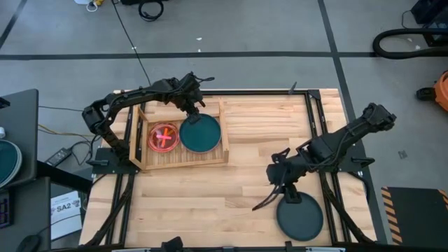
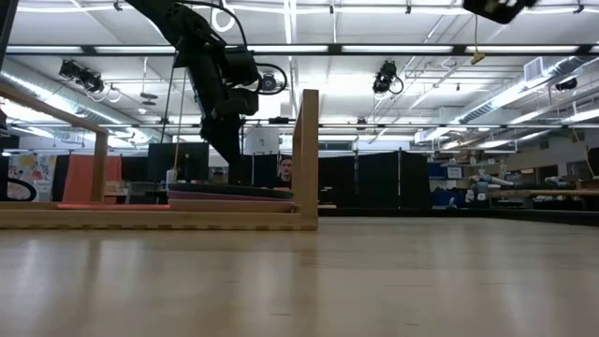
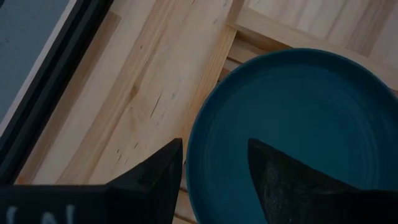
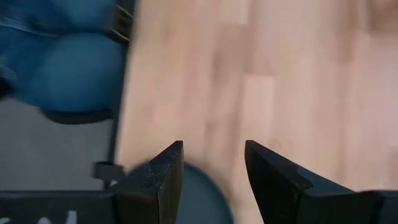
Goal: Place and stack plates onto a shelf
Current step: Stack the black plate on top of the green plate on the shelf
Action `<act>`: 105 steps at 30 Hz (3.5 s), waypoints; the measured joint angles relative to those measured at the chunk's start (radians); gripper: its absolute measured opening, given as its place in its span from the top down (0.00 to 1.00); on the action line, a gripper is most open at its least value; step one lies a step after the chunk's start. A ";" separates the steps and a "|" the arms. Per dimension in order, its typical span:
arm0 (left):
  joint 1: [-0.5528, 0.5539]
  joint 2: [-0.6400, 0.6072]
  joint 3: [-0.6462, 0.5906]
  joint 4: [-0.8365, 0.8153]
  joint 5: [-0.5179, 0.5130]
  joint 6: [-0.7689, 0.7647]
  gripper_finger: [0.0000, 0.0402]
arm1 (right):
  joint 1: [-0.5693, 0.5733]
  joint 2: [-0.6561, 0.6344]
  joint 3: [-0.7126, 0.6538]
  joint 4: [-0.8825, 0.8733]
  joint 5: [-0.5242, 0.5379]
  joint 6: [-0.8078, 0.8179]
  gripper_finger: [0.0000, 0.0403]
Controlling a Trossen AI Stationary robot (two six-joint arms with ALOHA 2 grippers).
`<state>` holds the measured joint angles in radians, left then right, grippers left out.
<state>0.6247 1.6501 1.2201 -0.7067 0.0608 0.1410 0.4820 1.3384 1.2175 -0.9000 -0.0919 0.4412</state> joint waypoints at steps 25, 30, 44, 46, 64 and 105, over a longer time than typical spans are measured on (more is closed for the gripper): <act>0.000 0.000 0.000 0.000 0.000 0.001 0.53 | 0.130 -0.001 -0.154 -0.218 0.179 0.265 0.56; 0.000 0.000 0.000 0.000 0.000 0.001 0.53 | 0.095 -0.034 -0.239 -0.157 0.128 0.234 0.56; 0.000 0.000 0.000 0.000 0.000 0.000 0.53 | 0.075 -0.161 -0.631 0.296 -0.048 0.291 0.56; 0.000 0.000 0.000 0.000 0.000 0.000 0.53 | 0.081 -0.161 -0.676 0.354 -0.076 0.306 0.56; 0.000 0.000 0.000 0.000 0.000 0.000 0.53 | 0.112 -0.163 -0.831 0.512 -0.093 0.480 0.56; -0.370 -0.151 0.000 -0.274 0.024 -0.508 0.53 | 0.112 -0.160 -0.831 0.840 0.317 0.480 0.96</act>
<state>0.2547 1.4986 1.2201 -0.9809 0.0849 -0.3672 0.5942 1.1782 0.3862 -0.0598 0.2252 0.9211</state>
